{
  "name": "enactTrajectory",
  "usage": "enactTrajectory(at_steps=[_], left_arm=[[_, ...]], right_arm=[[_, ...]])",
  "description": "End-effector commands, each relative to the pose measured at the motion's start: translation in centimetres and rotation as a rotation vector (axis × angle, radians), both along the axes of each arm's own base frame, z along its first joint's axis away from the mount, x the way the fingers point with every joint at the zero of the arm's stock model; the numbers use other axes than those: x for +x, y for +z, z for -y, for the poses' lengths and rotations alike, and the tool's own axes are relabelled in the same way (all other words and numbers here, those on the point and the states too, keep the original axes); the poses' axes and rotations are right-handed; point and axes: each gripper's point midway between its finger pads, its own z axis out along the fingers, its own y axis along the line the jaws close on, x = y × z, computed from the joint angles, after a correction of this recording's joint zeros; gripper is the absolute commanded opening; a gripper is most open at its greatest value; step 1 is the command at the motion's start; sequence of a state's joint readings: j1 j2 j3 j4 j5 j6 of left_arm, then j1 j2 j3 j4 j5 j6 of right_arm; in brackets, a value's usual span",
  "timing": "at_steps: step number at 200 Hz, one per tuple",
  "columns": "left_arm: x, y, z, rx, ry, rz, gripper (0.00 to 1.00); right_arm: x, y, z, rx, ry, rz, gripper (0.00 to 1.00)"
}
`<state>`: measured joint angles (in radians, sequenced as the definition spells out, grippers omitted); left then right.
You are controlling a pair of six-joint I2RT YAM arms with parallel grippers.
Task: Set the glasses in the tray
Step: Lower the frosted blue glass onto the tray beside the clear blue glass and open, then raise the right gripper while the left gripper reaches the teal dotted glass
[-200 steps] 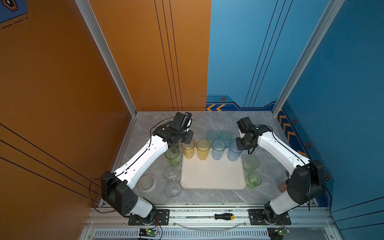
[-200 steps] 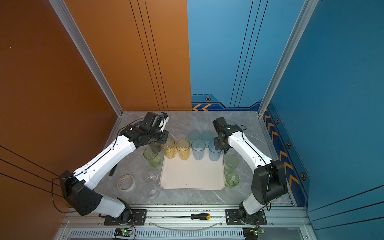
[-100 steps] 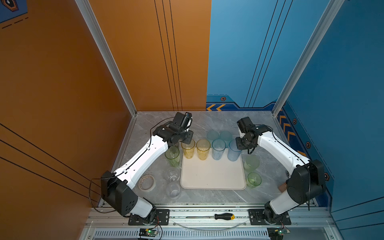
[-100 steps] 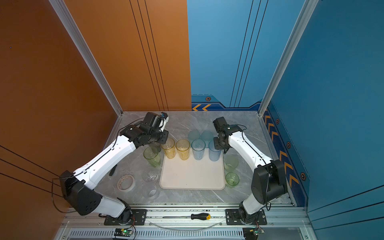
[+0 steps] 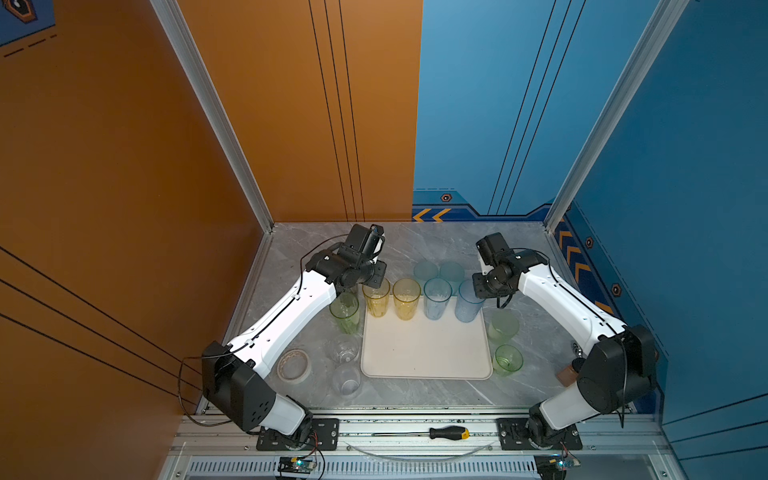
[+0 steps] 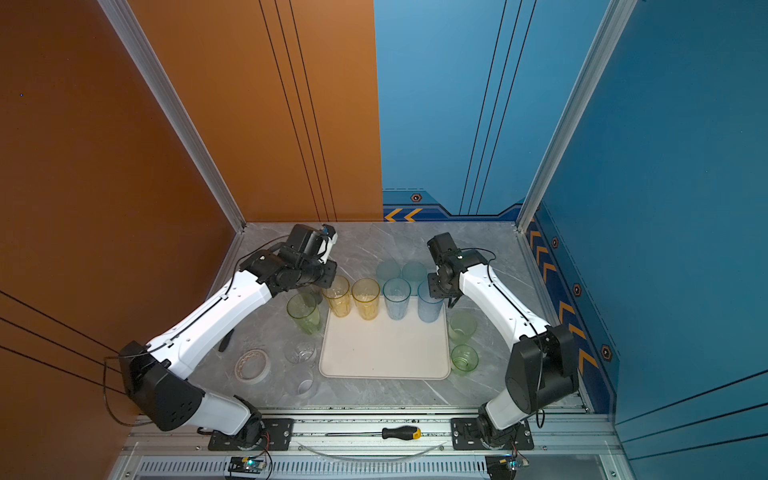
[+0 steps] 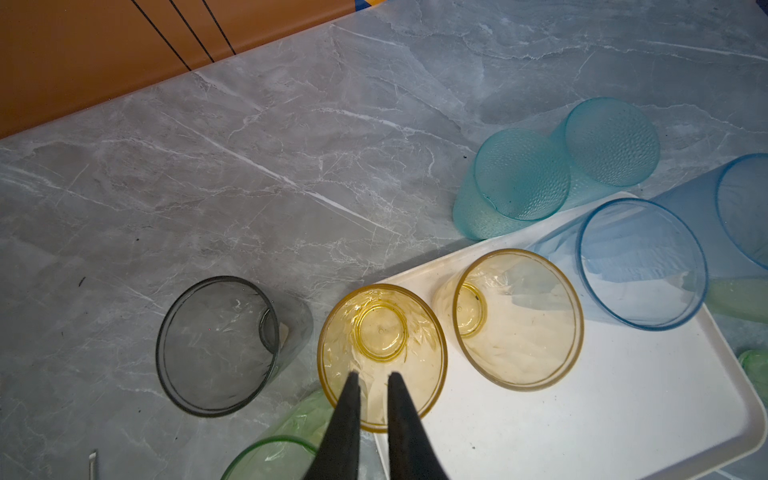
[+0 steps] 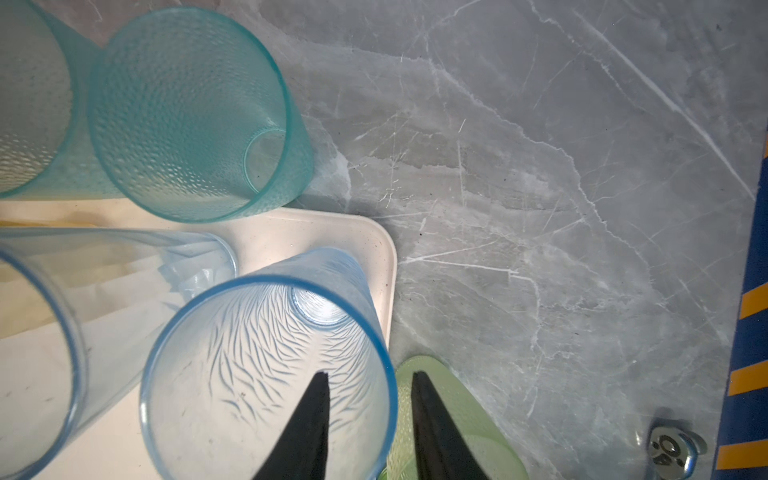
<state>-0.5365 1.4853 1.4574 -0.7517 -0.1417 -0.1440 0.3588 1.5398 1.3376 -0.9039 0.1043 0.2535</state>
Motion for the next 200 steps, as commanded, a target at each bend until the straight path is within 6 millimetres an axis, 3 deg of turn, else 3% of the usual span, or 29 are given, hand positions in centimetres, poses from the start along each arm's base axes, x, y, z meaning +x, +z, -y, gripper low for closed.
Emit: enactTrajectory(at_steps=[1,35,80,133,200], left_arm=[[0.8,1.0,0.1,-0.007,0.006,0.019,0.16],[1.7,1.7,1.6,-0.044,-0.033,0.001,0.17],[2.7,0.8,5.4,-0.039,-0.138,-0.123,0.16],[2.8,-1.9,9.3,-0.027,-0.25,-0.281,0.15],[4.1,-4.5,11.0,-0.019,-0.237,-0.342,0.17]], right_arm=[[0.0,2.8,-0.1,0.057,-0.02,0.074,0.35],[-0.2,6.2,0.8,0.093,-0.038,0.155,0.37],[-0.1,9.5,2.6,0.144,-0.075,0.221,0.4],[0.7,8.5,2.8,0.164,-0.075,0.184,0.4],[2.0,7.1,2.1,0.19,-0.056,0.159,0.4]])
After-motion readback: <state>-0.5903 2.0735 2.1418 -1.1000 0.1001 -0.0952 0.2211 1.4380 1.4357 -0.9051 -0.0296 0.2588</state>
